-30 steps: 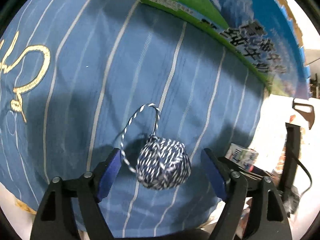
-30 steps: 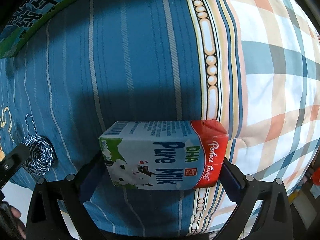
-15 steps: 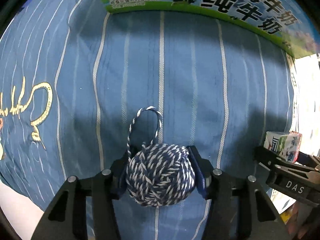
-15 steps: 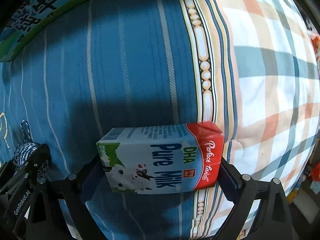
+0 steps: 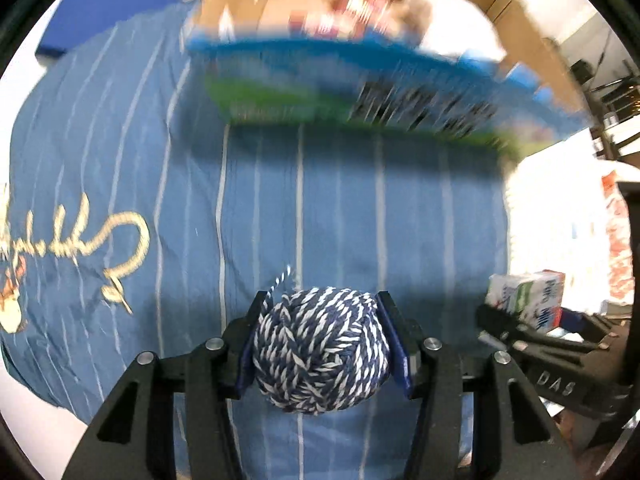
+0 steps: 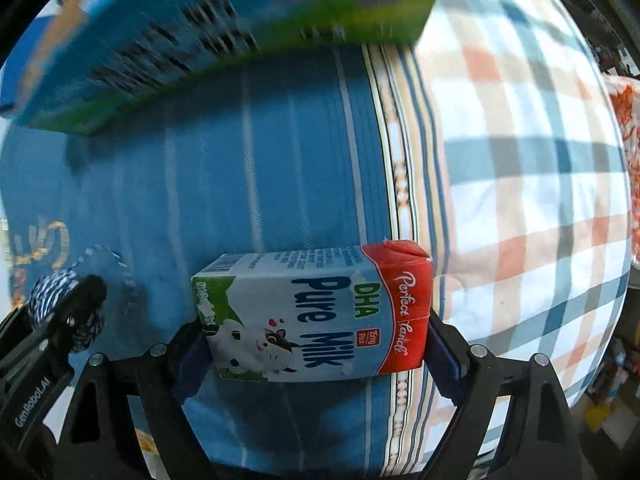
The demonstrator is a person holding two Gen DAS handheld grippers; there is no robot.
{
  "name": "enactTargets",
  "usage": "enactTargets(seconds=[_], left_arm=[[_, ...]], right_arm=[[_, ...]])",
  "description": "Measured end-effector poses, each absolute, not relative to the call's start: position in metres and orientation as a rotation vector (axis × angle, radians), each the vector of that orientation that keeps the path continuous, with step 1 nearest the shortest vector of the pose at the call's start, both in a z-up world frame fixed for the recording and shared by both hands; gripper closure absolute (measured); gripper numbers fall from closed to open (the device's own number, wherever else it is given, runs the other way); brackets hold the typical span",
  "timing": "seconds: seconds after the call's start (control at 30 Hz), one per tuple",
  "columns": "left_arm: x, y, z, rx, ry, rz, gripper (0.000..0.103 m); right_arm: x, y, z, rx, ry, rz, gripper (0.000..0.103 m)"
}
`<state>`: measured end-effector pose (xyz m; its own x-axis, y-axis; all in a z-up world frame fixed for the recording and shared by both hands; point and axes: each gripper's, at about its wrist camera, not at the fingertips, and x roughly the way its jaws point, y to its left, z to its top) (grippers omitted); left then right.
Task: Organize soft objects
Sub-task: 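Carry the yarn ball and milk carton into the box and open both tools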
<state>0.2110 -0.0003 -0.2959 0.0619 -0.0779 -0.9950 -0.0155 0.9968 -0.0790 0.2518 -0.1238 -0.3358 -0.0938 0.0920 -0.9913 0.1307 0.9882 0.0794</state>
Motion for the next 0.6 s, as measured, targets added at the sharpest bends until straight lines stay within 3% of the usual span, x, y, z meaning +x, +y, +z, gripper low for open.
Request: enactTargets(seconds=[0.37, 0.6], left_arm=[[0.289, -0.001, -0.168, -0.103, 1.282, -0.147, 0.053], [0.373, 0.014, -0.170, -0.063, 1.278, -0.118, 0.053]], right_arm=[[0.318, -0.155, -0.194, 0.311, 1.439, 0.051, 0.012], [0.399, -0.178, -0.202, 0.534, 1.464, -0.034, 0.012]])
